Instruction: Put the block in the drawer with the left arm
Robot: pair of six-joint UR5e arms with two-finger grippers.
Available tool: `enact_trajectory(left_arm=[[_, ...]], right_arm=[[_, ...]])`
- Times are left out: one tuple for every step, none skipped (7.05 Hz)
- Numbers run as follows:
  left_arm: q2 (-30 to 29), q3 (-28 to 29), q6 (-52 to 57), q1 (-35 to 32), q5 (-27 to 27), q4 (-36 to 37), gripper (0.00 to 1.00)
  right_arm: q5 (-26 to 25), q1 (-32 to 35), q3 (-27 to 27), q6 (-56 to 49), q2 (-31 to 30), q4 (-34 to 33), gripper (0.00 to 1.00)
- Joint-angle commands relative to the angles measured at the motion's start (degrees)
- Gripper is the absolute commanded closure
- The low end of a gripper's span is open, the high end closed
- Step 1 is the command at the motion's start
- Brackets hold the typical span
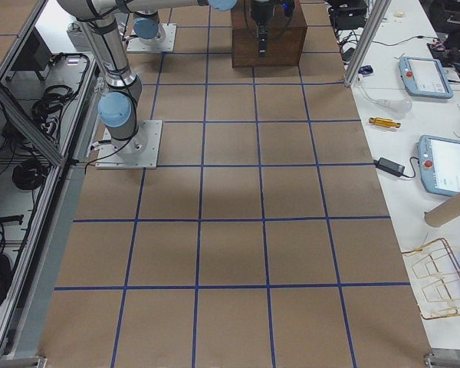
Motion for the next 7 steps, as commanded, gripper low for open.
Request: enact_trajectory(left_arm=[[1.2, -0.5, -18.5, -4.9, 5.3, 0.1, 0.00], [2.1, -1.8, -27.8, -6.8, 5.5, 0.3, 0.00], [4.0, -3.0, -34.4, -7.2, 5.6, 0.7, 0.00], [6.0, -4.2, -40.9, -6.8, 5.1, 1.3, 0.00], [7.1, -5.7, -40.9, -6.6, 4.9, 5.5, 0.00], [7.8, -7.8, -40.9, -6.2, 0.4, 11.0, 0.02], [8.1, -10.0, -41.9, -6.4, 0.2, 16.2, 0.01]], right_arm=[[0.0, 0.1, 0.0, -0.1, 0.0, 0.0, 0.00], [0.0, 0.1, 0.0, -0.1, 0.0, 0.0, 0.00], [0.0, 0.0, 0.0, -0.1, 0.0, 0.0, 0.00], [-0.1, 0.1, 0.0, -0.1, 0.1, 0.0, 0.00], [0.0, 0.1, 0.0, -0.1, 0.0, 0.0, 0.00], [-0.1, 0.1, 0.0, -0.1, 0.0, 0.0, 0.00], [-0.1, 0.0, 0.0, -0.1, 0.1, 0.0, 0.00]])
